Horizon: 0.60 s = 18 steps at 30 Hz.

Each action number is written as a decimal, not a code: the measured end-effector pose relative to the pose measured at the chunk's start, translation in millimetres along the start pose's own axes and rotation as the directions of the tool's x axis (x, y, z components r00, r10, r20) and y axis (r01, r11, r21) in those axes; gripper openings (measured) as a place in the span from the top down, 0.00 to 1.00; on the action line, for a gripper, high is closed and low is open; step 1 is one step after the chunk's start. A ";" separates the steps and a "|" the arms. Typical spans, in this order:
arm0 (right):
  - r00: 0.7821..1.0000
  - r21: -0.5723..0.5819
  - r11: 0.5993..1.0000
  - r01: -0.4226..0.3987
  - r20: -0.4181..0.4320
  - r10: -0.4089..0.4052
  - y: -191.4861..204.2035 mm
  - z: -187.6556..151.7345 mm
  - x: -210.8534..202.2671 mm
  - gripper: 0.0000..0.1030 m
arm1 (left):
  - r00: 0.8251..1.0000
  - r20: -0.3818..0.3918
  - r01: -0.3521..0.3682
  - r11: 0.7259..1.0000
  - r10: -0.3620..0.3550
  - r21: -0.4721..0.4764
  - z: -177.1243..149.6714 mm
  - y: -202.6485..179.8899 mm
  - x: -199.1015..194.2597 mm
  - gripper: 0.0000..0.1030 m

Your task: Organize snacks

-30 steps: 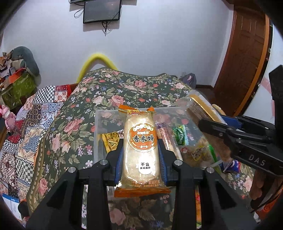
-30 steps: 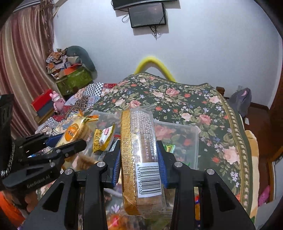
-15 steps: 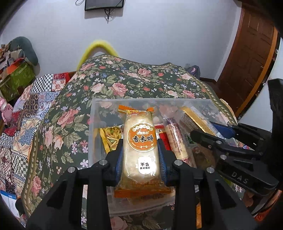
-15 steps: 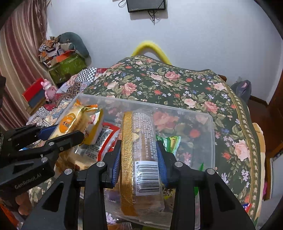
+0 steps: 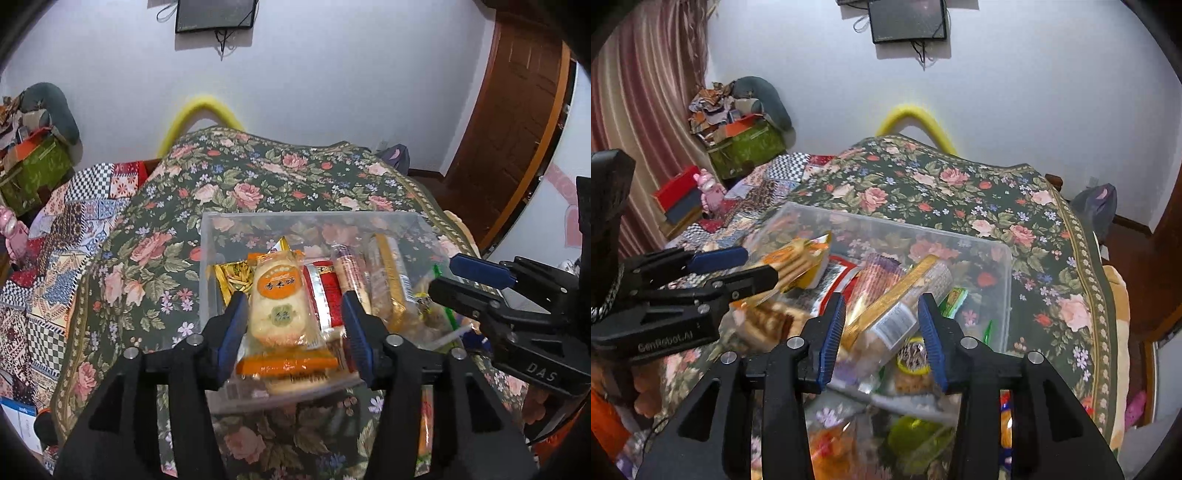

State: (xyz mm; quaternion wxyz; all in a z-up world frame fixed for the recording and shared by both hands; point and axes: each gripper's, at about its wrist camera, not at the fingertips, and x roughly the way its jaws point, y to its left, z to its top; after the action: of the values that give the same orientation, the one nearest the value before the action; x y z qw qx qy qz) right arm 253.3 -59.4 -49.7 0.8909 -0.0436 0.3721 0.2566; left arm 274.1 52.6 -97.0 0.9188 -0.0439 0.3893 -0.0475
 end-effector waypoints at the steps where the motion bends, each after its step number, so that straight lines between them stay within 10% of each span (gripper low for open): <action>1: 1.000 -0.001 1.000 -0.006 0.005 0.006 0.6 -2.6 -4.2 0.59 | 1.000 0.007 0.000 1.000 0.000 0.003 -1.9 -0.4 -5.0 0.44; 18: 0.992 -0.008 0.997 -0.074 -0.107 0.072 11.4 -73.1 -13.4 0.40 | 0.999 -0.033 0.029 1.000 -0.029 -0.005 -63.7 10.0 -44.8 0.40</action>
State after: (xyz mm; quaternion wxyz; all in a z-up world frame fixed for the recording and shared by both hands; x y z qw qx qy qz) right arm 193.0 -74.9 -91.8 0.8595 -0.0488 0.4192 0.2885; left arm 197.8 65.2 -110.4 0.9114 -0.0511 0.4038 -0.0605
